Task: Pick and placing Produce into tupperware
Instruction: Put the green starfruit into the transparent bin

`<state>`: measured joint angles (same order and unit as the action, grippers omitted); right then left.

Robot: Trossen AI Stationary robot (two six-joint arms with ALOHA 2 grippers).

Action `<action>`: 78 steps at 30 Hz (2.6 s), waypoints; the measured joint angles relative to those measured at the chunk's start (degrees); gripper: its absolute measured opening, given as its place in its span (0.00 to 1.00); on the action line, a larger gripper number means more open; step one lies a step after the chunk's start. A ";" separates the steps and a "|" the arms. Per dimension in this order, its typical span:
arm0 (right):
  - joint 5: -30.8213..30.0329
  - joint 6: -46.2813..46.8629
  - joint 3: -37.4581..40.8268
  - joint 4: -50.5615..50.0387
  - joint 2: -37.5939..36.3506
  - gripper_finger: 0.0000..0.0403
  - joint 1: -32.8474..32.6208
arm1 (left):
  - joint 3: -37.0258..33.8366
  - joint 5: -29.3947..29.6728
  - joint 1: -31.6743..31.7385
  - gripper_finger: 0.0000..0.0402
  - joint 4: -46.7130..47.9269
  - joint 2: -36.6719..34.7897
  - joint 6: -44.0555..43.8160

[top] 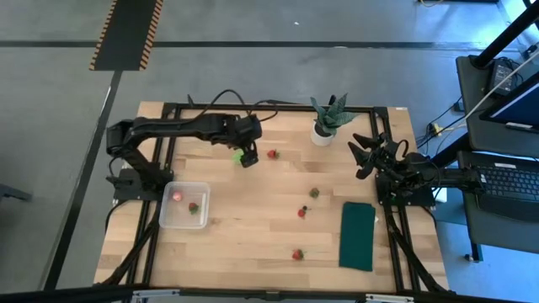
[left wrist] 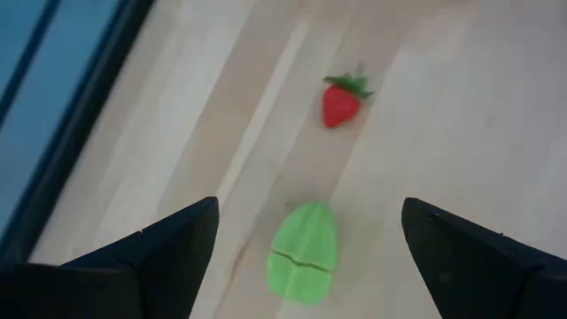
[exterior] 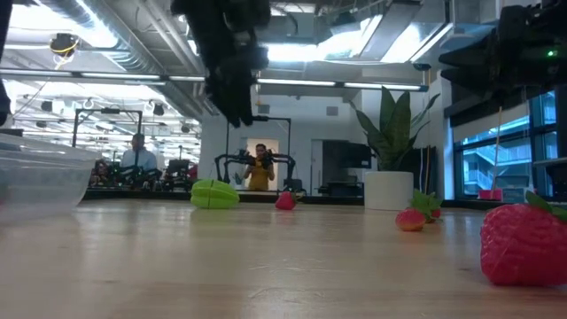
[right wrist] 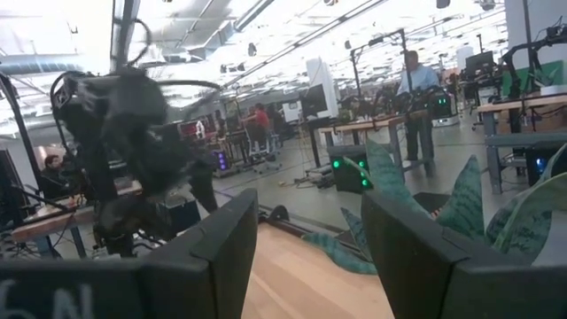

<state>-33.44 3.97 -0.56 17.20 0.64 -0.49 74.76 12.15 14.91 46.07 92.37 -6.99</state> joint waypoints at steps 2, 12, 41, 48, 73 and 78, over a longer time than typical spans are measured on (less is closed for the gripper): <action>-0.01 0.06 0.00 0.02 0.00 0.51 0.00 | 0.00 -0.75 1.17 0.86 0.46 1.67 0.05; -0.01 0.31 0.00 0.06 0.00 0.51 0.00 | -0.02 -4.49 3.61 0.86 4.65 8.47 0.10; 0.01 1.98 0.00 3.19 -0.04 0.51 -0.01 | -0.02 -6.91 4.09 0.86 5.97 19.94 -1.39; 0.01 2.75 0.00 3.51 -0.04 0.51 0.00 | -0.02 -6.91 4.09 0.80 5.31 19.92 -1.41; 0.01 3.07 0.00 3.57 -0.04 0.51 0.00 | -0.02 -6.50 4.07 0.58 5.29 19.87 -1.61; 0.01 3.06 0.00 3.57 -0.04 0.51 0.00 | -0.02 -6.29 4.05 0.56 5.27 19.87 -1.61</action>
<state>-33.43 7.03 -0.56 20.78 0.60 -0.49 74.74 5.85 18.96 51.33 112.25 -8.60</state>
